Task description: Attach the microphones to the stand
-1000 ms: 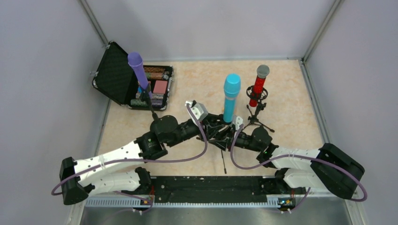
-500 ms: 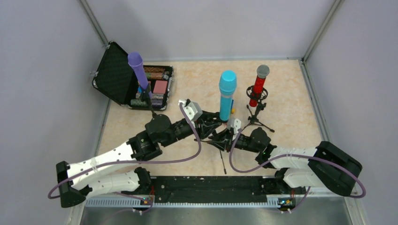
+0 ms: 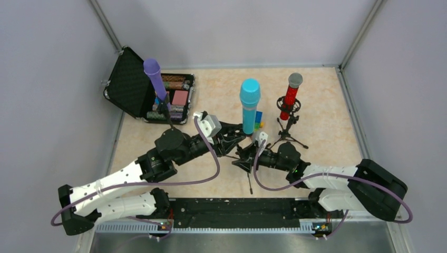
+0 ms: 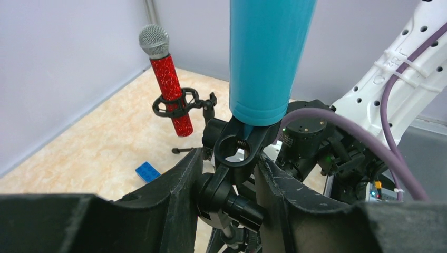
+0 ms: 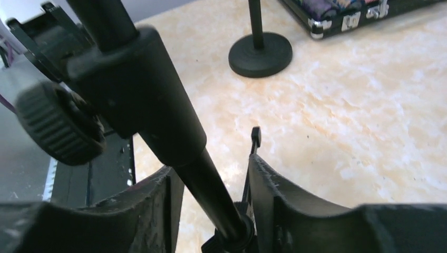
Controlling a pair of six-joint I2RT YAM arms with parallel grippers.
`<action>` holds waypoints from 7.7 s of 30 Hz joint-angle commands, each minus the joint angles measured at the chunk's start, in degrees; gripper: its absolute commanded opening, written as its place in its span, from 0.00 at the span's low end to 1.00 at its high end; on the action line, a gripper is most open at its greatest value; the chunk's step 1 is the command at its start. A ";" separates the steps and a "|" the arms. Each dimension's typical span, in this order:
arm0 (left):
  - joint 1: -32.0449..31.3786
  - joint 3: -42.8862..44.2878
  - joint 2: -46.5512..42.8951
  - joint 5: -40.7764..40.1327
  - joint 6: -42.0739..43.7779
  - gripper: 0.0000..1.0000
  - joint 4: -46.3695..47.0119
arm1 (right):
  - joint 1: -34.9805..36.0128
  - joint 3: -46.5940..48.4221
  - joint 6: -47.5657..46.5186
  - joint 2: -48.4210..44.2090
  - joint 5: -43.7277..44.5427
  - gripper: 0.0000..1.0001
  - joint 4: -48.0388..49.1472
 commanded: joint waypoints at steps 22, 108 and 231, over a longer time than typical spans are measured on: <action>-0.16 -1.54 -1.92 -17.91 2.67 0.00 9.00 | -0.20 4.49 3.93 -23.30 5.27 0.85 -19.36; 22.57 15.20 20.64 -5.23 -3.20 0.91 4.88 | -0.19 3.55 4.31 -19.66 7.30 0.86 -22.05; 64.85 -40.49 30.67 1.60 1.86 0.99 63.61 | -45.11 -6.00 -9.76 13.00 37.34 0.99 19.43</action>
